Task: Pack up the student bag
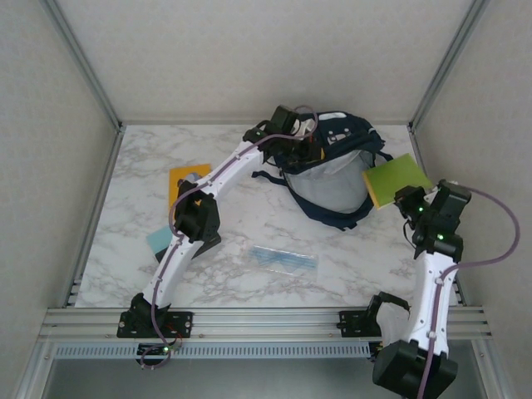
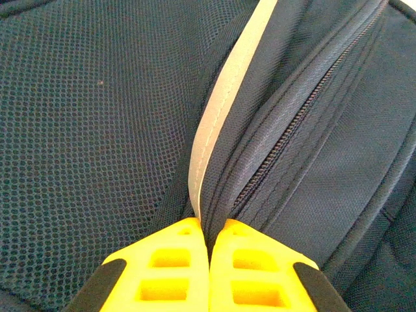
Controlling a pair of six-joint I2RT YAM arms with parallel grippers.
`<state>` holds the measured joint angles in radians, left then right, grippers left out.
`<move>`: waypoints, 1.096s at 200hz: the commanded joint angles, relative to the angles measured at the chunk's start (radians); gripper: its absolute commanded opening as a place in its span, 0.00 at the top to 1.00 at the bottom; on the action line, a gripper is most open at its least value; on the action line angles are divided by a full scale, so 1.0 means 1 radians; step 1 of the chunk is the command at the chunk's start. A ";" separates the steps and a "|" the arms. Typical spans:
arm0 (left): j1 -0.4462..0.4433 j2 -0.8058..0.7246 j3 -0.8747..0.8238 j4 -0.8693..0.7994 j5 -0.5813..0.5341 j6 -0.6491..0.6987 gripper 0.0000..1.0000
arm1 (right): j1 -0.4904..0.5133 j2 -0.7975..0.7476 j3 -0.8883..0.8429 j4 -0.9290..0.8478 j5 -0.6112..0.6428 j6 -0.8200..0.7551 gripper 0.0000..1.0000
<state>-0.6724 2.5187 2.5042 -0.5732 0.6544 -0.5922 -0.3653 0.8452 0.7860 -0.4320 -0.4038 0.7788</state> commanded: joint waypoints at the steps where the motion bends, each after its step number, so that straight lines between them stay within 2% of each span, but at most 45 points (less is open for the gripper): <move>1: 0.025 -0.042 0.075 0.073 0.016 -0.076 1.00 | 0.045 0.021 -0.088 0.300 -0.145 0.209 1.00; 32: 0.023 -0.047 0.076 0.073 0.018 -0.080 1.00 | 0.183 0.104 -0.186 0.586 -0.100 0.337 1.00; 80: 0.021 -0.072 0.075 0.050 0.024 -0.066 1.00 | 0.351 0.316 -0.195 0.943 0.049 0.370 1.00; 144: 0.013 -0.135 0.048 0.056 0.030 -0.066 1.00 | 0.460 0.669 -0.108 1.222 0.207 0.404 1.00; 174: 0.013 -0.157 0.041 0.052 0.022 -0.057 1.00 | 0.487 0.854 -0.056 1.423 0.216 0.467 1.00; 194: 0.014 -0.167 0.027 0.049 0.014 -0.048 1.00 | 0.520 0.944 0.012 1.425 0.207 0.458 1.00; 219: 0.020 -0.189 -0.026 0.071 -0.005 -0.043 1.00 | 0.540 0.991 0.041 1.306 0.228 0.489 1.00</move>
<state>-0.6655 2.4458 2.5061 -0.5781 0.6453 -0.6323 0.1532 1.8153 0.7784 0.8482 -0.2077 1.2366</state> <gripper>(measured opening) 0.051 0.078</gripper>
